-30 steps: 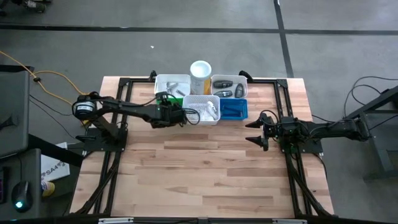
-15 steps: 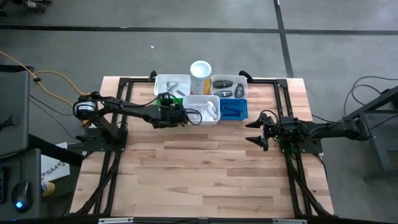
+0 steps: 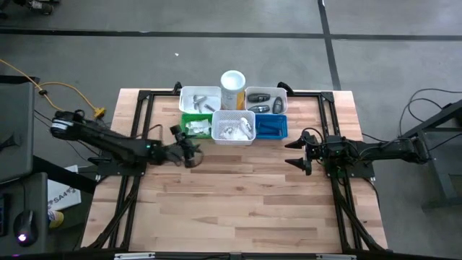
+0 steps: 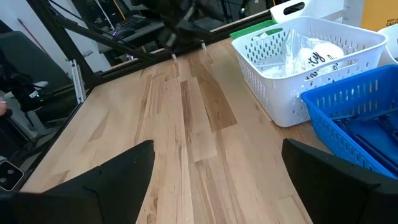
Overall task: Pick & Place Travel size toiletries
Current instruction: Return to Home Position
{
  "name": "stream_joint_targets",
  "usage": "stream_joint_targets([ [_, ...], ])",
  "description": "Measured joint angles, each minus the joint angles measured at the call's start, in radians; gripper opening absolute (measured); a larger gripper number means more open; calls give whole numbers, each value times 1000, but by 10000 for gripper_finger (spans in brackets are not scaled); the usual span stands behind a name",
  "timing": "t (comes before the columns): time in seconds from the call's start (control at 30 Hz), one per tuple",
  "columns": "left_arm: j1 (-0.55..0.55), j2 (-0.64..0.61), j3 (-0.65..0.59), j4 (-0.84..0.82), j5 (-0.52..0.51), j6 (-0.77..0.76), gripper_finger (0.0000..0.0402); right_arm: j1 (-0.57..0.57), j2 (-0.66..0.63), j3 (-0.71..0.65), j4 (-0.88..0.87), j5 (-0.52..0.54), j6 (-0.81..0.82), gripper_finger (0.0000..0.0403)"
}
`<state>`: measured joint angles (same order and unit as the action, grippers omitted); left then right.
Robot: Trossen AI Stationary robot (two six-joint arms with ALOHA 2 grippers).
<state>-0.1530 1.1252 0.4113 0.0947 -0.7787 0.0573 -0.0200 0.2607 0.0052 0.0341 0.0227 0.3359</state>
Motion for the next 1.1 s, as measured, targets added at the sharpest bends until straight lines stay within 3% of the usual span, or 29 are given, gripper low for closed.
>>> stream_joint_targets([
  [0.3,-18,-368,-261,203,246,144,184,0,0,0,0,0,0,346],
  [0.53,-17,-573,-368,278,447,204,184,0,0,0,0,0,0,346],
  [0.93,-17,-684,-397,224,605,187,184,0,0,0,0,0,0,346],
  [1.1,18,-765,-398,105,620,159,184,0,0,0,0,0,0,346],
])
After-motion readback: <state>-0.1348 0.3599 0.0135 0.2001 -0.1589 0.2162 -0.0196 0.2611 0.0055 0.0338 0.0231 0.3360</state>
